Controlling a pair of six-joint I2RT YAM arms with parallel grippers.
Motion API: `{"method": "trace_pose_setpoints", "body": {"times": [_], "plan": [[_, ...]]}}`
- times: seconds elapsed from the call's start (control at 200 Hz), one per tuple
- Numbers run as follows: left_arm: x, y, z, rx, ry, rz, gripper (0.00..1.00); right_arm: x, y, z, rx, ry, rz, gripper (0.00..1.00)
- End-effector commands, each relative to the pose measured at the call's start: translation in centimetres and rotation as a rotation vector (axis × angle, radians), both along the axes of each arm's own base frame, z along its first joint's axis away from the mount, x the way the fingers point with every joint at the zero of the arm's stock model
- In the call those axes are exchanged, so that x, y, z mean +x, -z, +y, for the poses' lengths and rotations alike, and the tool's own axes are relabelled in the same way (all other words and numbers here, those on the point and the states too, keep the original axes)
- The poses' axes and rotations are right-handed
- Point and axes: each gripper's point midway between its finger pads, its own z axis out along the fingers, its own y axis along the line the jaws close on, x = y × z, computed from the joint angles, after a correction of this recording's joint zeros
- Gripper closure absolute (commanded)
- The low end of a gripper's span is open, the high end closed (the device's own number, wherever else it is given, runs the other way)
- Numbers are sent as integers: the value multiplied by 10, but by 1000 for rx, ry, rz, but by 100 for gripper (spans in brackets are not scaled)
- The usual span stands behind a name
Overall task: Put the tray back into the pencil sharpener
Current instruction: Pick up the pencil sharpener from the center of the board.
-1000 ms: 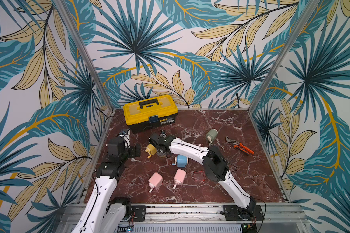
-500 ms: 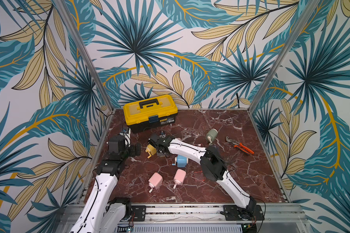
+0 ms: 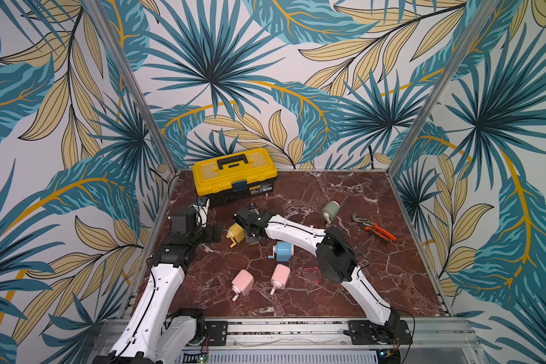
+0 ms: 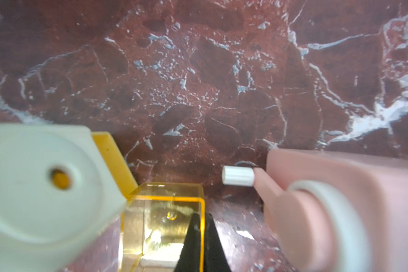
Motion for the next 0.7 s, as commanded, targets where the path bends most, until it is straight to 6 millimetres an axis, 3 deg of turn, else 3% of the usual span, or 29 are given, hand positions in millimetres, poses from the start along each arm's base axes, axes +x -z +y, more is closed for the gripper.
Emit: {"method": "trace_pose_setpoints", "body": {"times": [0.0, 0.18, 0.32, 0.496, 0.691], "plan": [[7, -11, -17, 47, 151, -22, 0, 0, -51, 3, 100, -85, -50, 100], [18, -2, -41, 26, 312, 17, 0, -9, -86, -14, 130, -170, -95, 100], [23, 12, -60, -42, 414, 74, 0, -11, -99, -37, 110, -169, -102, 100], [23, 27, -57, -72, 368, 138, 0, -17, -110, -49, 120, -209, -118, 100], [4, 45, -48, -18, 356, 206, 0, -31, -128, -60, 86, -362, -185, 100]]}}
